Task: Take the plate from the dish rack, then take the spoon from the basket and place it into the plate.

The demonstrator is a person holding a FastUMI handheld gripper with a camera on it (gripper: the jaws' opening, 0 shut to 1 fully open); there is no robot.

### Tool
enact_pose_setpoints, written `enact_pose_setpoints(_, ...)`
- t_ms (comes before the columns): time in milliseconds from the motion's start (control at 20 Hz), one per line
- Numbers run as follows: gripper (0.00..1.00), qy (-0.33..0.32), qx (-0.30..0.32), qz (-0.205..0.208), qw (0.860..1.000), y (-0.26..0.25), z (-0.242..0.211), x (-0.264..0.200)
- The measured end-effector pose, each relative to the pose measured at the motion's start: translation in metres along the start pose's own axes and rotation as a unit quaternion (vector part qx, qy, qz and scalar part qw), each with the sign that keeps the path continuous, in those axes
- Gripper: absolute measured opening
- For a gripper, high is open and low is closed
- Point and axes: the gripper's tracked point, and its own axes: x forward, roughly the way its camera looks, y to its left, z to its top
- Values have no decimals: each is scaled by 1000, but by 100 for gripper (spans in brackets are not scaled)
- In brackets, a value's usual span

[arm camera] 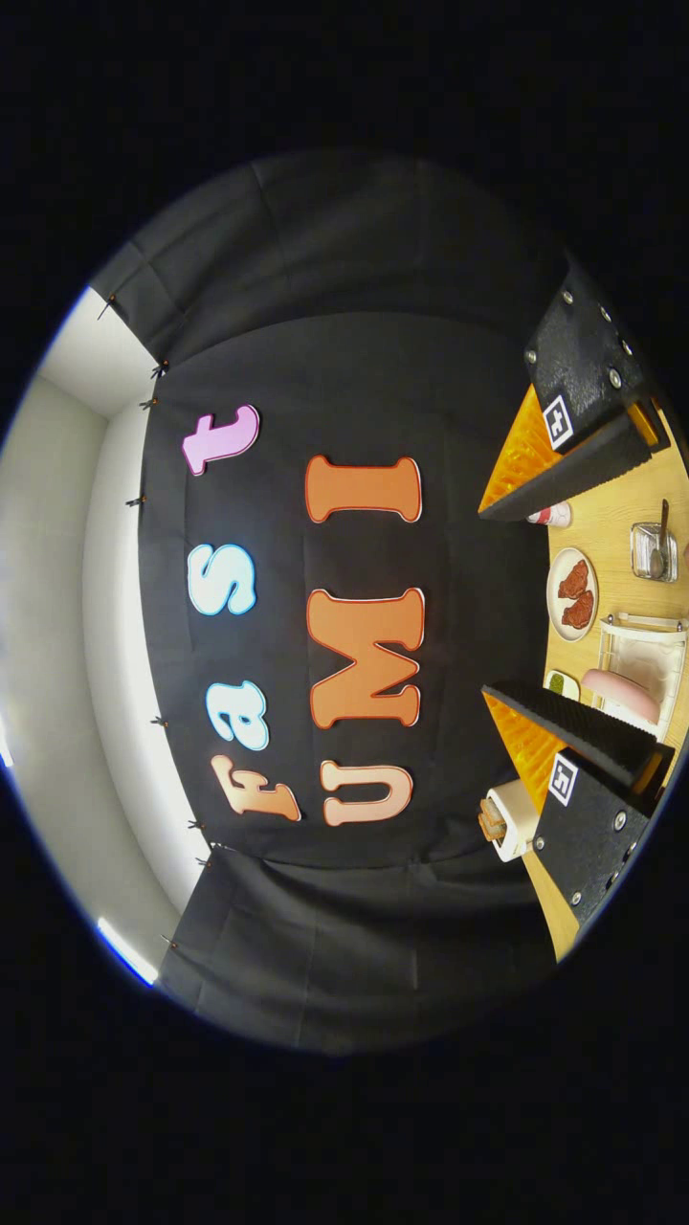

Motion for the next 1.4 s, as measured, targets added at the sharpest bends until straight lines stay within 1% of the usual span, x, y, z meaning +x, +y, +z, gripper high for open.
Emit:
enact_pose_setpoints(400, 99, 19, -10, 25, 999, 21, 0, 14)
enact_pose_setpoints(550, 99, 44, -9, 30, 999, 29, -11, 19)
enact_pose_setpoints(850, 99, 114, 25, 76, 990, 62, -42, 25)
enact_pose_setpoints(1000, 99, 150, 20, 71, 986, 68, -64, 35)
enact_pose_setpoints(1100, 99, 187, 12, 70, 980, 74, -85, 38)
enact_pose_setpoints(1250, 99, 247, 4, 76, 966, 86, -118, 39)
enact_pose_setpoints(1400, 99, 298, -24, 80, 951, 98, -151, 45)
